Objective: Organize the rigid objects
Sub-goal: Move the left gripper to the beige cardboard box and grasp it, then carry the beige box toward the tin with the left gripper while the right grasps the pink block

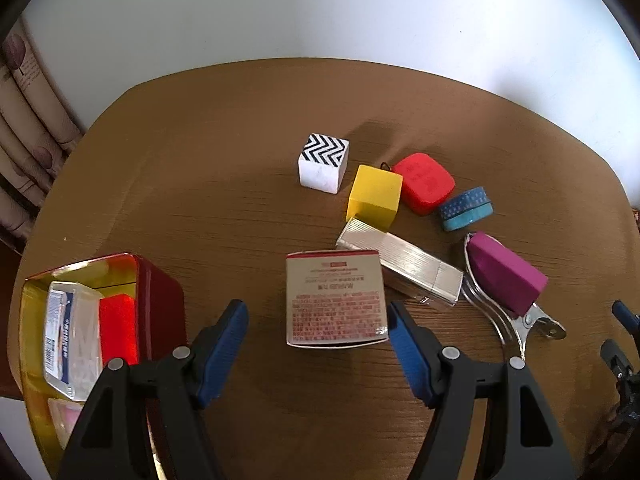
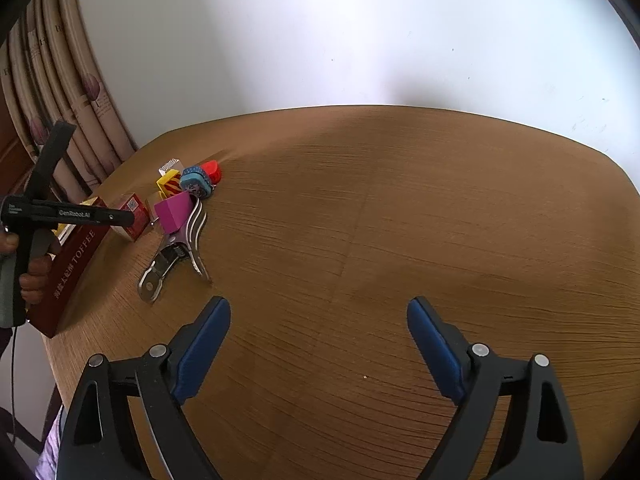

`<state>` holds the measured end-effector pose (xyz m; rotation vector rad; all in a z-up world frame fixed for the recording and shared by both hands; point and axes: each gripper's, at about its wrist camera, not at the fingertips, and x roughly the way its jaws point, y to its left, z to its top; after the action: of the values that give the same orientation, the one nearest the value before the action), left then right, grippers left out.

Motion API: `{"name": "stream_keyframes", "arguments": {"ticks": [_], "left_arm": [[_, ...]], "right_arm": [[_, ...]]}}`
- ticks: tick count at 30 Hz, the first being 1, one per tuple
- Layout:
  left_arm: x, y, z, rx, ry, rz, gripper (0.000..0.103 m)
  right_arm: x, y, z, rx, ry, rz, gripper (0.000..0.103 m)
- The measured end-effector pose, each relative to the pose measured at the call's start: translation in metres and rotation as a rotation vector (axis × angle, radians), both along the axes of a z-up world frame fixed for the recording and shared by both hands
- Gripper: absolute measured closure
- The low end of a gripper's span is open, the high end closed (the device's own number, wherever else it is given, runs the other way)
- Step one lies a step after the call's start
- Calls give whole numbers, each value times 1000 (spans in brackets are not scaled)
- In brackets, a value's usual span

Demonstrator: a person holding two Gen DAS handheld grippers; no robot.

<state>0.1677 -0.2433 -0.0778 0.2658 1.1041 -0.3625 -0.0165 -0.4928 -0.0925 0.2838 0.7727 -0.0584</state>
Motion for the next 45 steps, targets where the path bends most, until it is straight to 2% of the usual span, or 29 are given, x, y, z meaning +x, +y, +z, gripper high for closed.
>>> {"name": "stream_keyframes", "arguments": {"ticks": [1,2,8,13,16,17,20,23,32,36,38,44,45], "left_arm": [[0,2,-2,-10,-2,-1,43],[1,1,-6,-14,9,-1,59],[-11,10,-7,-69,5,34,59],[-60,15,-2,-83,-15,25,59],[-86,25,-5,-115,13,40,59],[-91,28,-6,-123,21,44,59],[-110,35,-8,-114,11,58,59],[-119,39,-7,-115,8,55,59],[-132,49,12,-135,-21,17,58],[-135,54,16,-133,-23,11,58],[-132,53,14,-130,-22,8,58],[-131,52,11,-130,-17,9,58],[-130,52,10,-131,-14,8,58]], "right_arm": [[-2,0,0,1,0,0,14],[-2,0,0,1,2,0,14],[-3,-1,0,5,8,-6,14],[-9,-2,6,12,-43,-6,14],[-9,9,16,16,-77,53,15],[-5,16,21,13,-81,85,19],[11,48,40,-42,-109,198,23],[33,75,50,-75,-94,279,45],[88,110,54,-79,-11,342,46],[103,117,46,-93,36,374,61],[108,121,43,-113,51,380,61],[121,122,36,-90,77,387,61],[124,123,34,-100,90,388,67]]}}
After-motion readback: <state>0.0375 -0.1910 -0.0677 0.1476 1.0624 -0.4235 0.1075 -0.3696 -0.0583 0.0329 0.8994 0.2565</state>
